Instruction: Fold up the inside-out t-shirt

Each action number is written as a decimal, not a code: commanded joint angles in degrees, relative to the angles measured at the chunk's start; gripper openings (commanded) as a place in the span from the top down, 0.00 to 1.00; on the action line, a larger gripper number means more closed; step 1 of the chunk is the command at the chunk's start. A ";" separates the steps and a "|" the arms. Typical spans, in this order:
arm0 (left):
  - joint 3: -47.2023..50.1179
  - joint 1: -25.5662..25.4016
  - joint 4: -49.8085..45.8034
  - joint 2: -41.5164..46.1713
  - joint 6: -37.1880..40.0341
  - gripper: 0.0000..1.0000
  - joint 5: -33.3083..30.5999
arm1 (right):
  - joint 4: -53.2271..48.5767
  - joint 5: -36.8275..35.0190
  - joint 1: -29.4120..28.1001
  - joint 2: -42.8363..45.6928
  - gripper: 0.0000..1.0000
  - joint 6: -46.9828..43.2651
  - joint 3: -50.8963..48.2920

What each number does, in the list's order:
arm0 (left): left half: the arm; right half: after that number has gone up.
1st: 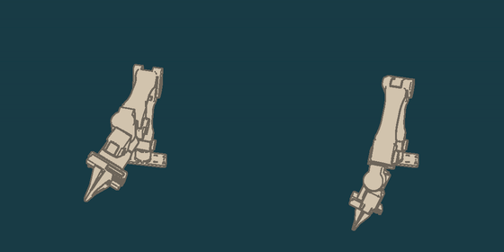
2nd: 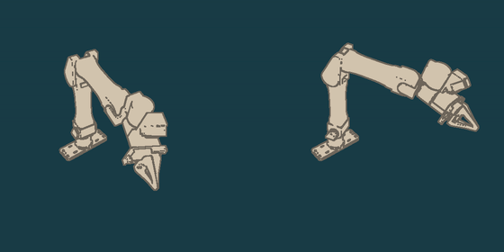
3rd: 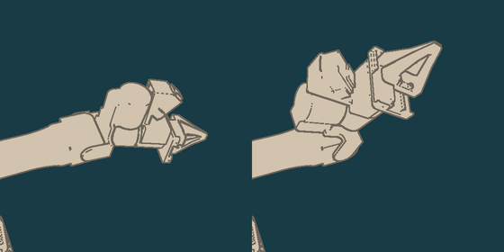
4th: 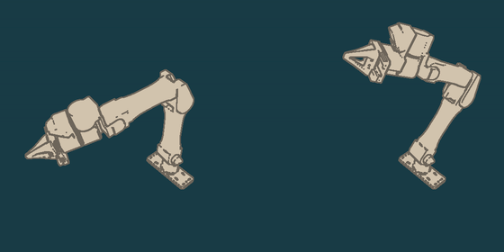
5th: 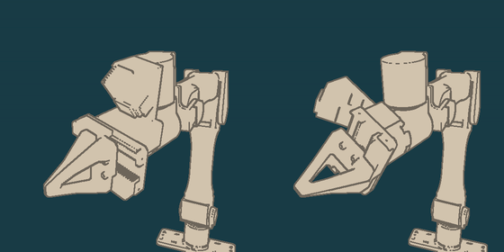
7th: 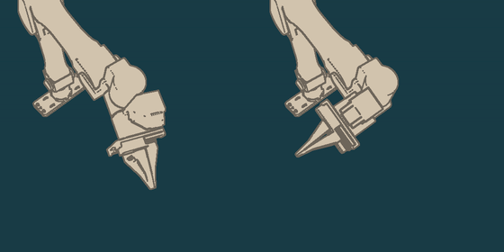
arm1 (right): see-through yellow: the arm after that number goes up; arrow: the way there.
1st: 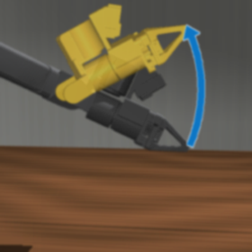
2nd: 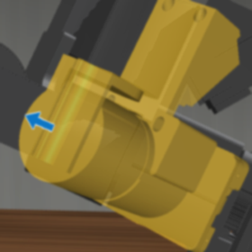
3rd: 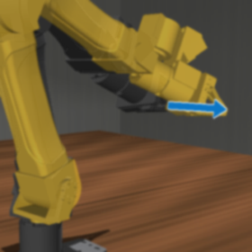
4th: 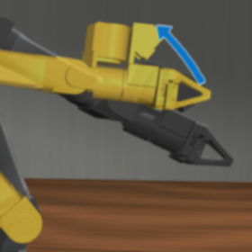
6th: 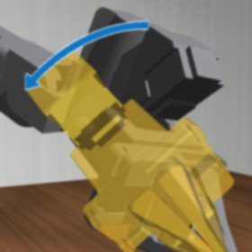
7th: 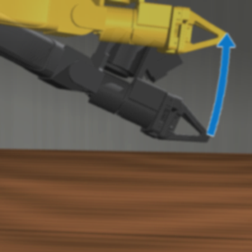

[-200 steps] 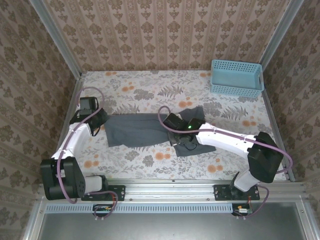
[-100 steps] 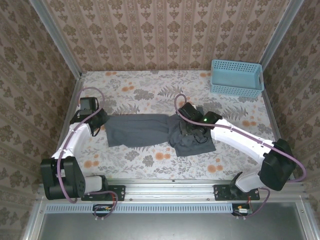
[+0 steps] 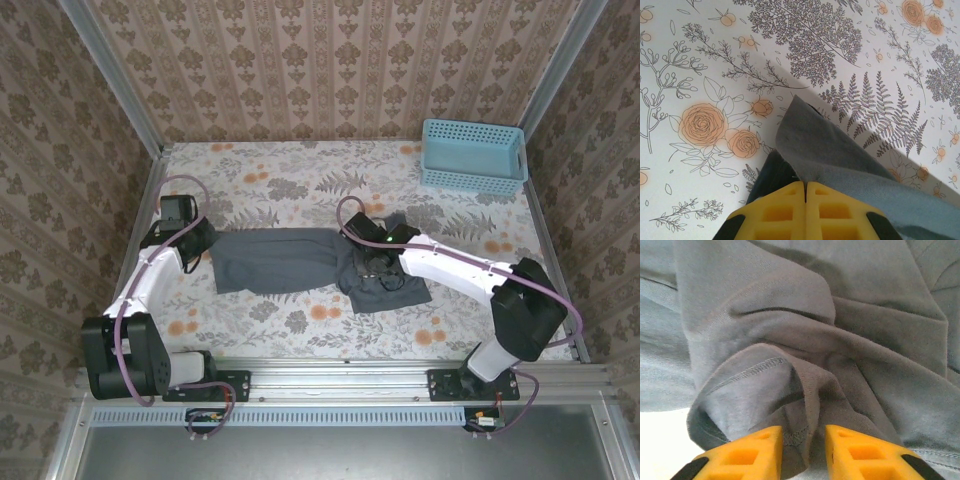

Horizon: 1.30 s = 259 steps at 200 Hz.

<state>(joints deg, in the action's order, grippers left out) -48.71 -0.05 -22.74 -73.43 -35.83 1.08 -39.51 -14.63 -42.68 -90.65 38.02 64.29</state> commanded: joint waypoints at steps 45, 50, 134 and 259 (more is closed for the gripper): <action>-0.70 -0.44 -0.33 -0.93 -0.17 1.00 0.32 | -2.15 -0.76 -0.31 0.18 0.88 2.18 -1.32; -0.95 -0.47 -0.45 -0.93 -0.27 1.00 0.32 | -2.55 -1.11 -0.31 0.61 0.91 2.06 -1.28; -12.45 5.26 -7.74 7.95 -0.99 1.00 5.18 | -17.74 -25.77 11.11 21.74 1.00 -15.22 15.52; -39.01 10.88 -15.77 31.50 3.24 1.00 7.08 | -10.34 -16.36 13.00 33.43 1.00 -30.67 54.08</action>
<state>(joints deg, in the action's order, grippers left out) -84.31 10.28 -35.90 -44.42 -34.83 10.39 -52.49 -34.72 -29.76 -60.82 10.70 112.92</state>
